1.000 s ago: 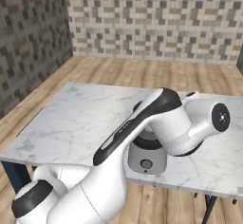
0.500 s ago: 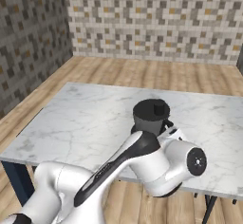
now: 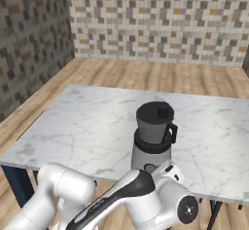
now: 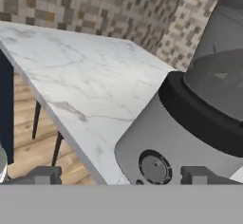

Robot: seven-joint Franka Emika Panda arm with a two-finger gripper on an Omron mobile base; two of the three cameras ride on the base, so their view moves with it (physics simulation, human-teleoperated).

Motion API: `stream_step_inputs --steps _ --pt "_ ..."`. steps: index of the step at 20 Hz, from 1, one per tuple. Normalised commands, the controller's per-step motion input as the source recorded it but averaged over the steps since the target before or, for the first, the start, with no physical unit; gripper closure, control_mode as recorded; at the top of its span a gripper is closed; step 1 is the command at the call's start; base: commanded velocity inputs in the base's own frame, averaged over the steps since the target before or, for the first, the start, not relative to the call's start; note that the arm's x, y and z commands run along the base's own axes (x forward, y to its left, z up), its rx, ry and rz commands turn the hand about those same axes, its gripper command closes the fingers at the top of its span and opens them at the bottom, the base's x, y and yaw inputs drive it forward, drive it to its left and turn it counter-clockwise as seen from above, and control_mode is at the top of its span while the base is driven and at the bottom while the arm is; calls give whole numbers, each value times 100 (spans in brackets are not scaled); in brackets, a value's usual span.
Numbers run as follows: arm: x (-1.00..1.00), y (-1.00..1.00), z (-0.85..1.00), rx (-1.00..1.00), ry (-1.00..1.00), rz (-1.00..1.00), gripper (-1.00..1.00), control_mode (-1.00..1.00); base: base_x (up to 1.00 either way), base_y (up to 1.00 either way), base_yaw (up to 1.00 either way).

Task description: Open the blender lid, put the banana in the blender, close the lid, and start the blender.

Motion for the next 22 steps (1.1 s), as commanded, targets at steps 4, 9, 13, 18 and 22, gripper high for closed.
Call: stream_step_inputs --steps 4,9,13,18,22 --pt "-40 0 -27 0 -4 0 -100 -100 0 0 0" --pt "-25 -2 -36 0 0 1 -100 -100 0 0 0" --pt "0 3 -35 0 0 5 -100 -100 0 0 0" --pt "2 12 -10 0 9 9 -100 -100 0 0 0" --pt "0 0 -3 0 7 13 -100 -100 0 0 0"
